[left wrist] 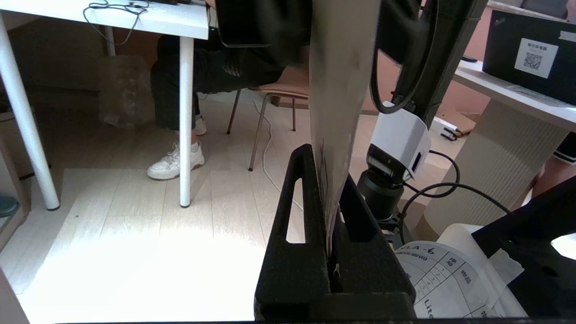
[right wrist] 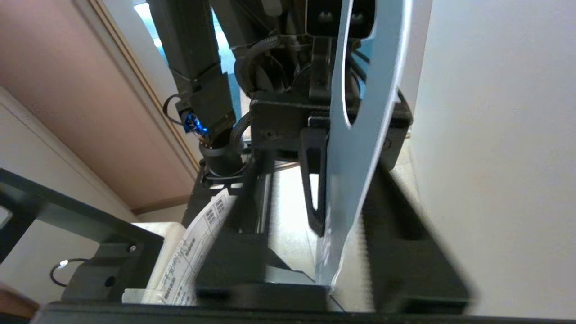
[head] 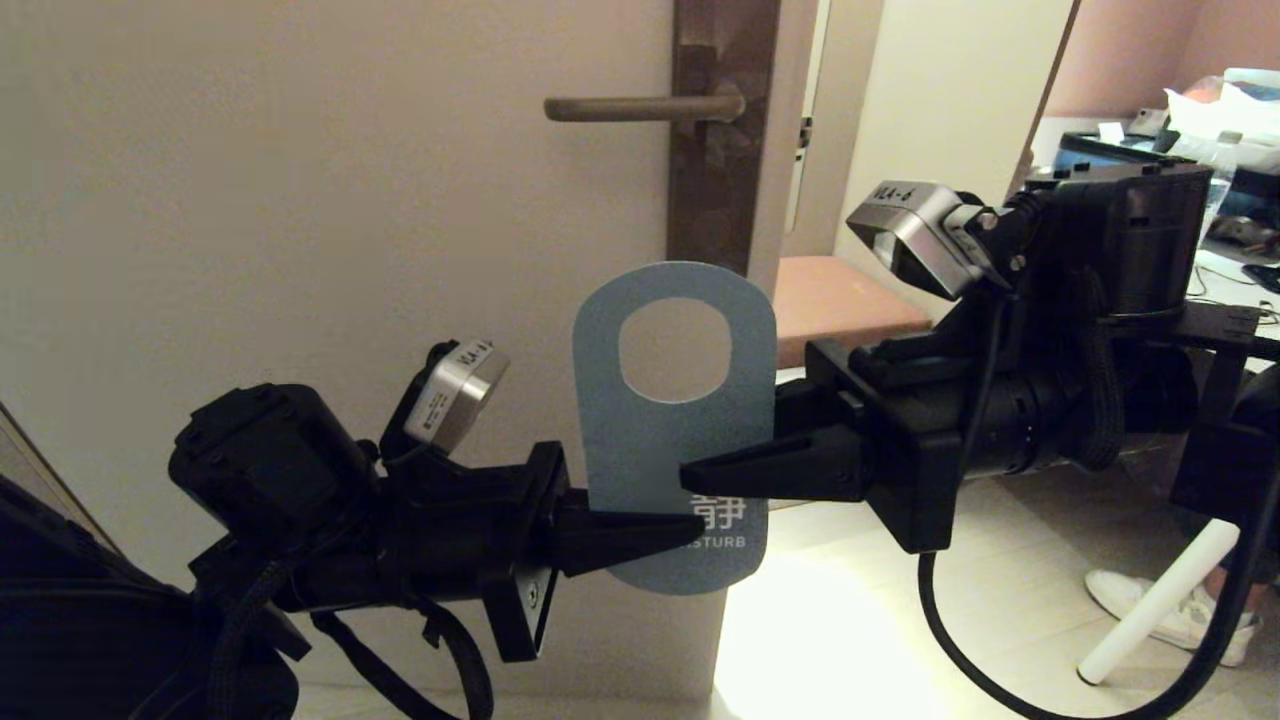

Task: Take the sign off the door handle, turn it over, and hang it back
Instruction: Hand it to the other hand

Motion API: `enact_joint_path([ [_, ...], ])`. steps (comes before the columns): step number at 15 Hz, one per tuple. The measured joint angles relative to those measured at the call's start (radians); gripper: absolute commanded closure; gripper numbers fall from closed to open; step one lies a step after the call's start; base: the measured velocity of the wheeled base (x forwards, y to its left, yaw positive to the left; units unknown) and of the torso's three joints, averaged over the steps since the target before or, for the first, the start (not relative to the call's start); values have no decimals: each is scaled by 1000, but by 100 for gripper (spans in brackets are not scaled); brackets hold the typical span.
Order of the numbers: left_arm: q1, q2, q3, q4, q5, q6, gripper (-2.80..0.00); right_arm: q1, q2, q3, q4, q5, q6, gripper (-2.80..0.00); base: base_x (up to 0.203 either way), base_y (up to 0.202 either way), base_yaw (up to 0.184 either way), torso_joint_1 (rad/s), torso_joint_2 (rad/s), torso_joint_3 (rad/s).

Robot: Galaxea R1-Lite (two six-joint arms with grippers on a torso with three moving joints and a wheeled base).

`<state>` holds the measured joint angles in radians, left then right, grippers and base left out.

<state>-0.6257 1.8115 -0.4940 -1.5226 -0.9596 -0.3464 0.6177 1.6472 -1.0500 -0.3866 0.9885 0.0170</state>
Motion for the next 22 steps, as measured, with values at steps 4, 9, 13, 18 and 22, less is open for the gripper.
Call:
enact_joint_path([
  [4, 0, -3, 2, 0, 0, 0, 0, 0, -1, 3, 0, 1, -12, -280, 0, 0, 0, 0, 0, 0],
  [9, 10, -23, 29, 0, 1, 1, 0, -8, -10, 4, 0, -1, -11, -280, 0, 0, 0, 0, 0, 0],
  [13, 23, -47, 55, 0, 1, 2, 0, -16, -34, 8, 1, -18, -11, -280, 0, 0, 0, 0, 0, 0],
  [18, 42, -62, 66, 0, 0, 2, 0, -17, -82, 39, 1, -62, -10, -280, 0, 0, 0, 0, 0, 0],
  [22, 48, -67, 73, 0, 0, 3, 0, -18, -120, 69, 1, -101, -10, -280, 0, 0, 0, 0, 0, 0],
])
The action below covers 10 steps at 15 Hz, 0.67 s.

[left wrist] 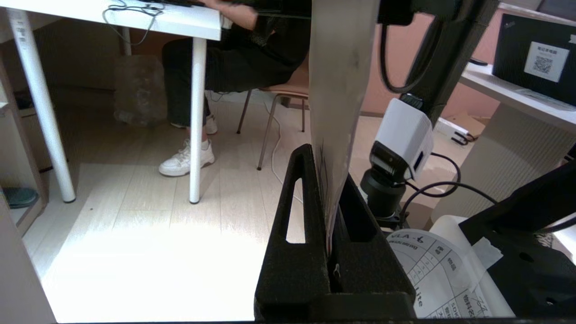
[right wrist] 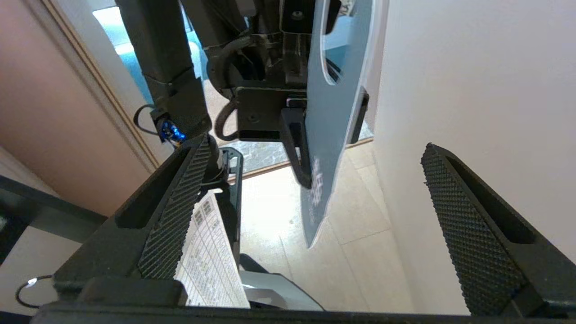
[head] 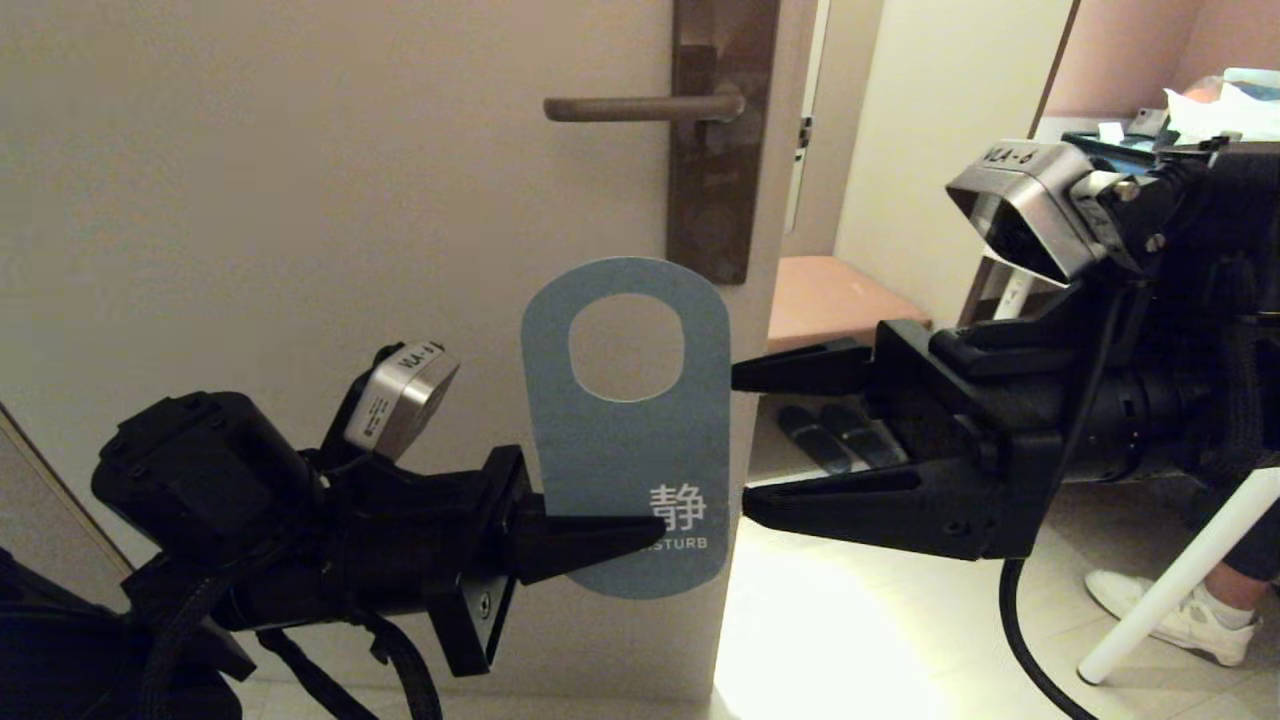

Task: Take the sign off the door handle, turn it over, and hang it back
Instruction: Hand it to the other hand, then hang the sign back with the other side facing out

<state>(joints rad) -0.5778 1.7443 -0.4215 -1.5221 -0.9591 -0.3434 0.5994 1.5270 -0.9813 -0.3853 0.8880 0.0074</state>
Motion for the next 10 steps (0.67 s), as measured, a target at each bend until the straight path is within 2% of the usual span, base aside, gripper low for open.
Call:
enact_joint_path([
  [4, 24, -7, 7, 0, 0, 0, 0, -29, -36, 33, 0, -2, 0, -280, 0, 0, 0, 0, 0, 0],
  [5, 31, -8, 8, 0, 0, 0, 0, -43, -49, 50, 0, -2, 0, 0, 0, 0, 0, 0, 0, 0],
  [10, 39, -9, 8, 0, -1, -1, 0, -72, -111, 132, 0, -6, -1, 0, 0, 0, 0, 0, 0, 0],
])
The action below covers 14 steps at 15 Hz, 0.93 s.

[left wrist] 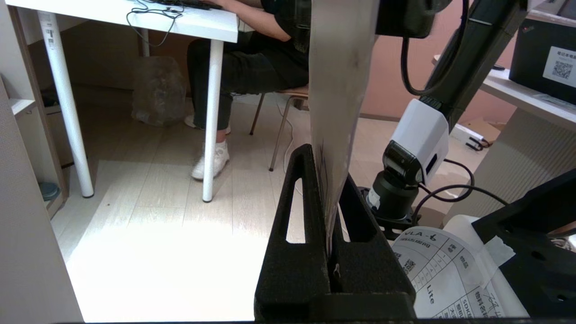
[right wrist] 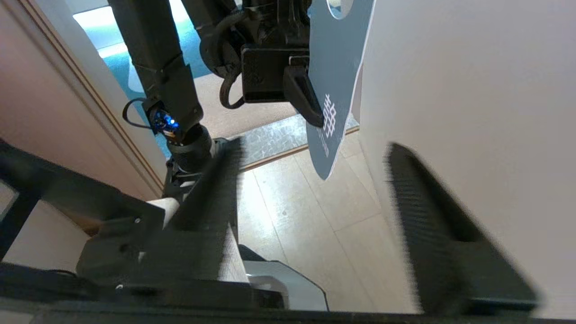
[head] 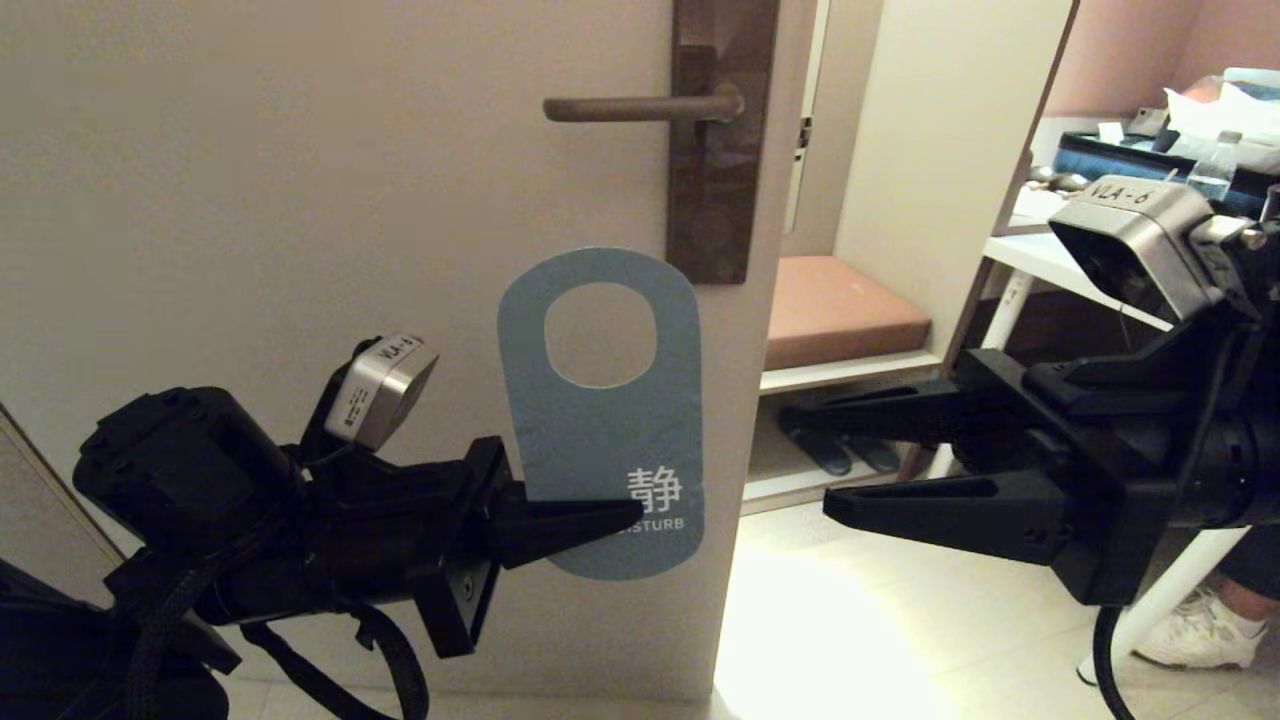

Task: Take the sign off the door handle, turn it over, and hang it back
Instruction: Hang the sign back with the other side facing out

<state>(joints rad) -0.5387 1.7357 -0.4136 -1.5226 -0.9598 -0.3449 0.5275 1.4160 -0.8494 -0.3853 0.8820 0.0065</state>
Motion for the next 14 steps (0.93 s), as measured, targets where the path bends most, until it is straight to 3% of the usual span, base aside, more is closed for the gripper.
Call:
enact_joint_path([
  [6, 2, -2, -1, 0, 0, 2, 0, -65, -20, 8, 0, -97, 1, 0, 0, 0, 0, 0, 0, 0],
  [11, 2, -5, -4, 0, 0, 2, 0, -246, -72, 49, 0, -252, 5, 0, 0, 0, 0, 0, 0, 0],
  [14, 2, -6, -6, 0, 0, 2, 0, -378, -159, 146, 1, -380, 13, 0, 0, 0, 0, 0, 0, 0],
])
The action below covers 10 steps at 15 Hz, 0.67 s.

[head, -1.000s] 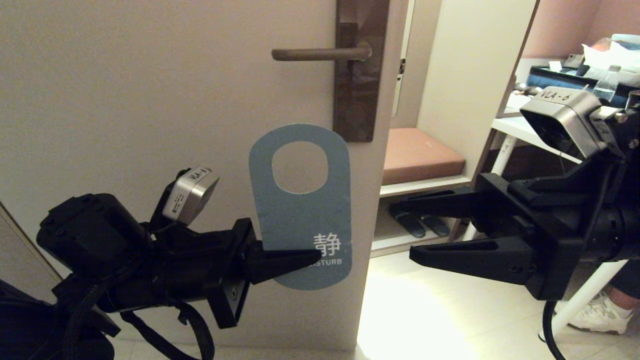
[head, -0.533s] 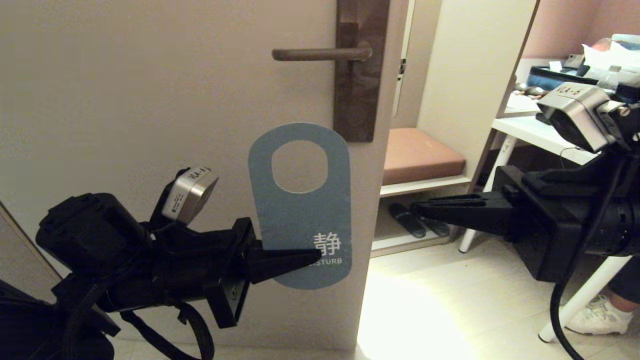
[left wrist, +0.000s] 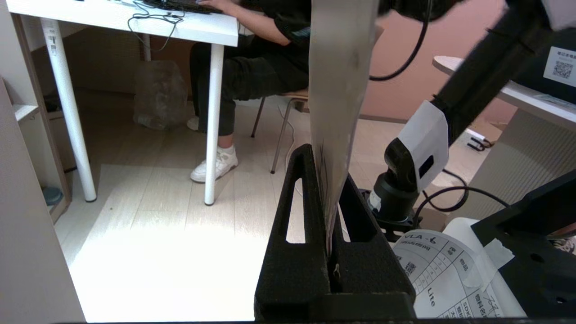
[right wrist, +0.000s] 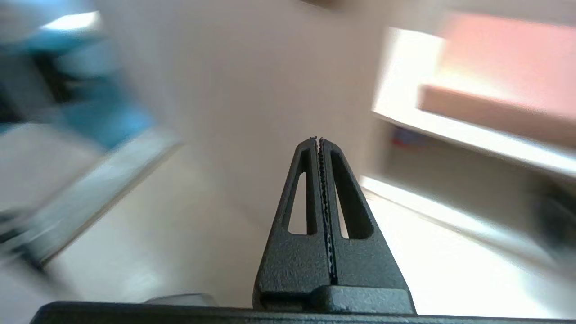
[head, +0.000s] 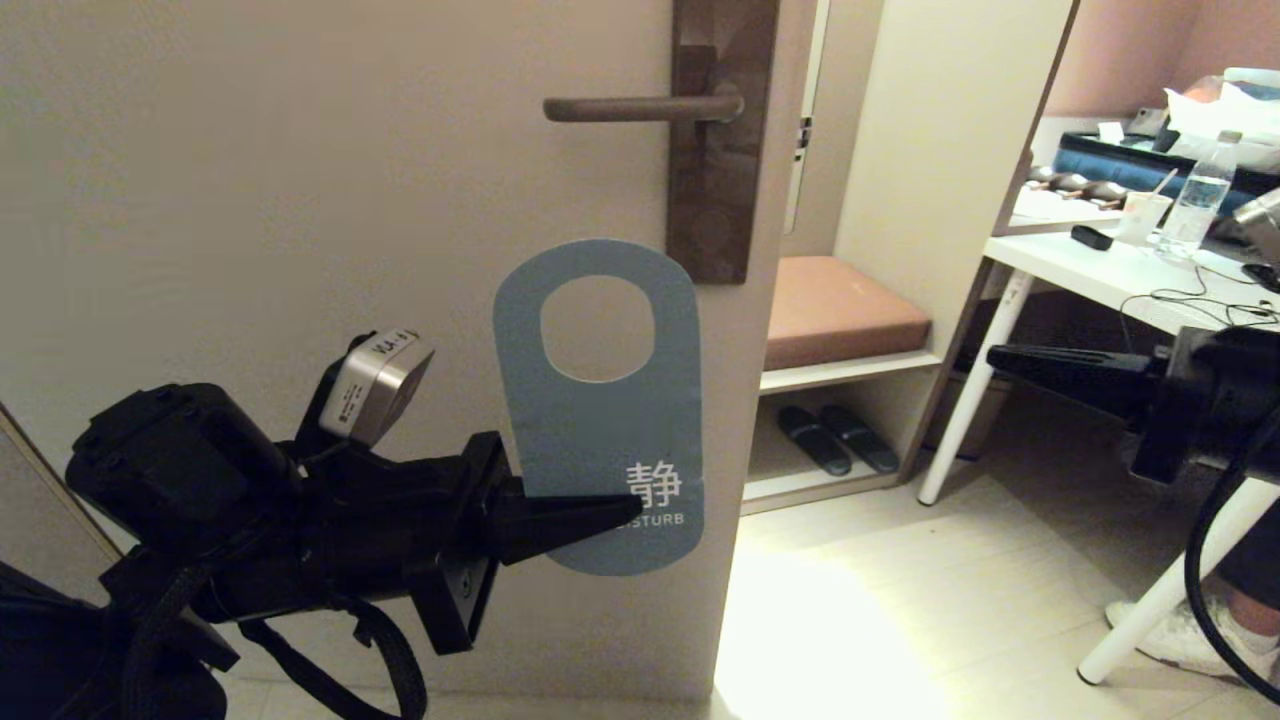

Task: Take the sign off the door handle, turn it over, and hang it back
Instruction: Hang the sign back with the other side facing out

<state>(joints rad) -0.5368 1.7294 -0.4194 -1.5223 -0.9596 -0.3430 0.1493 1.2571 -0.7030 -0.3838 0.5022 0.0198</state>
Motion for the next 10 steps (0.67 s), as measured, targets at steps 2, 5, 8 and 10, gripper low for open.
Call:
enact_joint_path([
  [2, 0, 0, 4, 0, 0, 1, 0, -98, -76, 91, 0, -40, 2, 0, 0, 0, 0, 0, 0, 0],
  [5, 0, -6, 6, 0, 0, 2, 0, -200, -209, 252, 0, -52, 3, 0, 0, 0, 0, 0, 0, 0],
  [8, 0, -14, 7, 0, 0, 2, 0, -226, -335, 383, 3, -22, 2, 0, 0, 0, 0, 0, 0, 0],
  [10, 0, -14, 7, 0, 0, 3, 0, -227, -418, 461, 7, 2, 0, 0, 0, 0, 0, 0, 0, 0],
])
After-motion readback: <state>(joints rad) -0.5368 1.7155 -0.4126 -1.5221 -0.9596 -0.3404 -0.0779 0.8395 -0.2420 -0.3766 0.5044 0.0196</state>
